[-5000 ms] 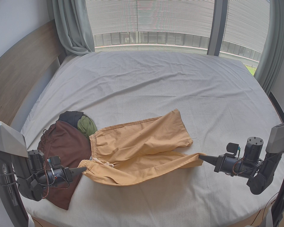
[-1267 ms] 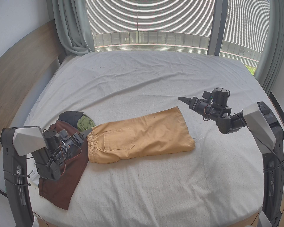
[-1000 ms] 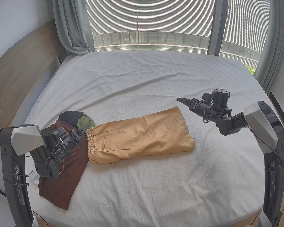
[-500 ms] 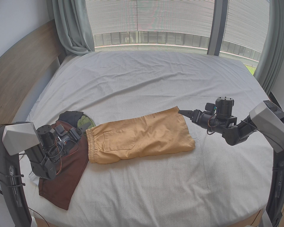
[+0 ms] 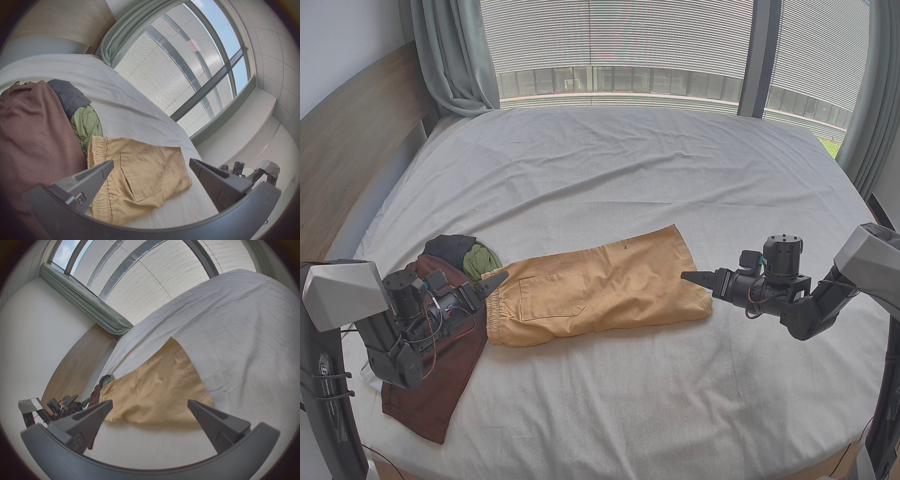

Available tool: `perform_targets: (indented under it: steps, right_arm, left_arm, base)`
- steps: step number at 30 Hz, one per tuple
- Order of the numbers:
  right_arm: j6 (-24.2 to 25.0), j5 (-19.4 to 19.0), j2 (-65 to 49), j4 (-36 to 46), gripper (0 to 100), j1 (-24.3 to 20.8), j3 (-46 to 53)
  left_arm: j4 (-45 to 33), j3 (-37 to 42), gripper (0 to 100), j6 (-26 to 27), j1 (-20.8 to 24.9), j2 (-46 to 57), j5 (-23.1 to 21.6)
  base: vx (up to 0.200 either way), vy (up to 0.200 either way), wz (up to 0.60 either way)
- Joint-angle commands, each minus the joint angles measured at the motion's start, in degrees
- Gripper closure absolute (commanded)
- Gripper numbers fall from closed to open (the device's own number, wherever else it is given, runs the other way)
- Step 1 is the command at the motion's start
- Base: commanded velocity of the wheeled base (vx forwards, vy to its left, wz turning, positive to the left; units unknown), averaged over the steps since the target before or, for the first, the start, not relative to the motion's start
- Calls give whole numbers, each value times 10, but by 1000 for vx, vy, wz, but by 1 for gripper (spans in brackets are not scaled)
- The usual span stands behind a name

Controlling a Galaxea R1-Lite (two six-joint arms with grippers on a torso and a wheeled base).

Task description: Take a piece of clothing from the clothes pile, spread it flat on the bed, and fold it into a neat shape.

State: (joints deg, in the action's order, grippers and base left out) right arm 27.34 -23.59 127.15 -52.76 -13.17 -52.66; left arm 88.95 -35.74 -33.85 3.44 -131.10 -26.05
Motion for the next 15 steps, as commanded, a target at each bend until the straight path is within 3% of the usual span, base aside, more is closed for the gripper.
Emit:
perform_targets:
  steps: [1,8,15]
  right_arm:
    - [-1,2,15,-15,0,-3,25]
    - [0,3,24,-20,0,-3,35]
    - [-1,15,64,-36,0,-2,34]
  left_arm:
    - [1,7,0,10,3,-1,0]
    - [1,15,0,12,6,-1,0]
    - [1,26,0,57,7,-2,-1]
  base:
    - [0,0,0]
    - [0,0,0]
    - [0,0,0]
